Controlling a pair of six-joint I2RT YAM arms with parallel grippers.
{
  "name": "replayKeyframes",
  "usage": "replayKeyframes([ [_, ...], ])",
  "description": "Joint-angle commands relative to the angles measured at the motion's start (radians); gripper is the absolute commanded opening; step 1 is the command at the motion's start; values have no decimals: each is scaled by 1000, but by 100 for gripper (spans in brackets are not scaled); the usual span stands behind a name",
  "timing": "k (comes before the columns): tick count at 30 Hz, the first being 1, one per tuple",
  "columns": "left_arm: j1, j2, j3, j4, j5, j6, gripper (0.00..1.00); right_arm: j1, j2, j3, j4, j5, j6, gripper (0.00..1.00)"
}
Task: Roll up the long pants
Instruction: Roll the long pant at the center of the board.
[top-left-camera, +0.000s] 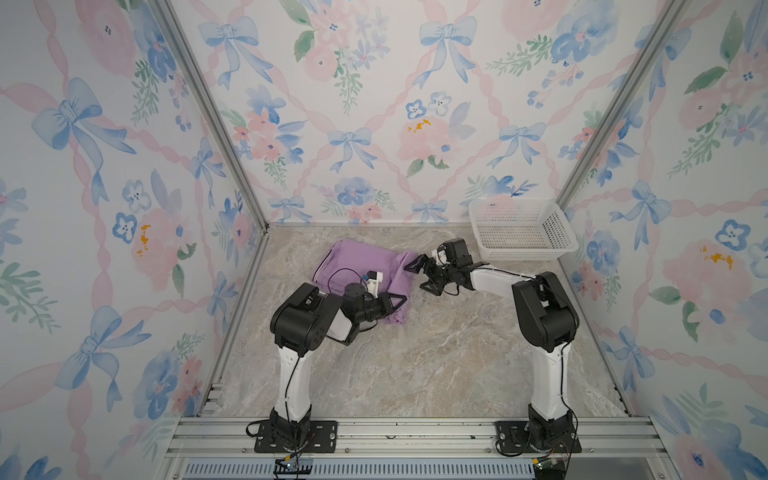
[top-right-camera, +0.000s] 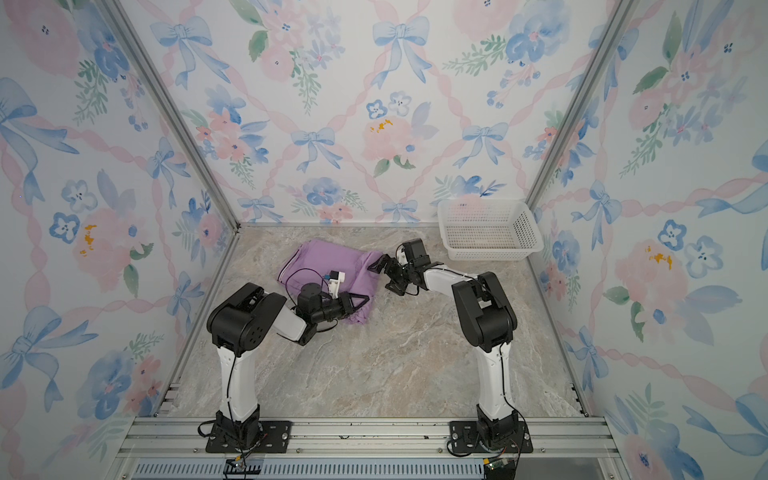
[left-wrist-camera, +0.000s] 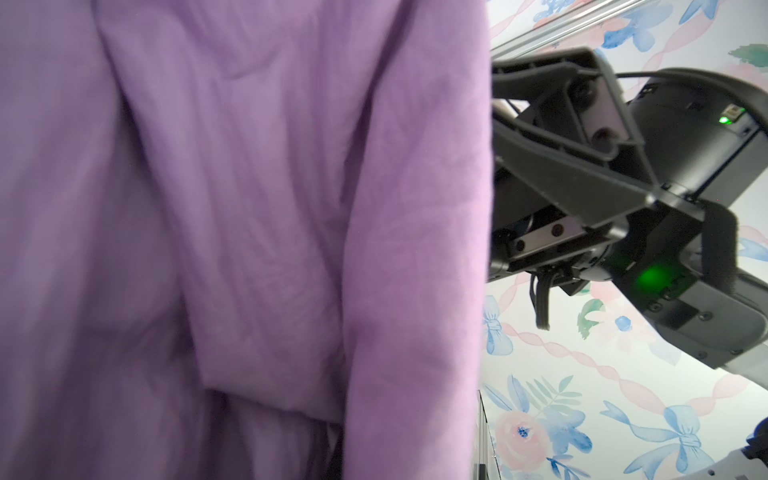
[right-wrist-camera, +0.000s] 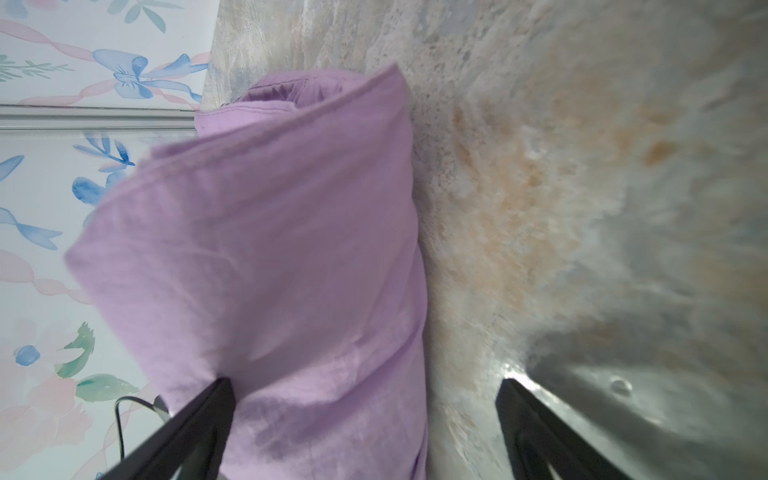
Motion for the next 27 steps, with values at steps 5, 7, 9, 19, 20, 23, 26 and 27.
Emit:
replayKeyframes([
  [5,18,19,-10,88,62,-62,0,17,122,105,30,-31,44,98],
  [7,20,23,-5,97,79,-71,0,21,157,137,33,-38,55,98],
  [9,23,33,1,104,93,-79,0,25,190,177,33,-43,60,98],
  [19,36,83,3,178,122,-128,0,40,293,288,19,-87,88,73],
  [20,39,85,2,186,125,-131,0,40,299,281,27,-91,96,62],
  [23,44,89,-3,194,134,-133,0,28,295,240,48,-93,115,41],
  [26,53,95,-5,197,145,-127,0,6,258,177,58,-85,120,13],
  [27,59,95,-5,197,150,-123,0,-6,239,155,53,-81,121,7],
])
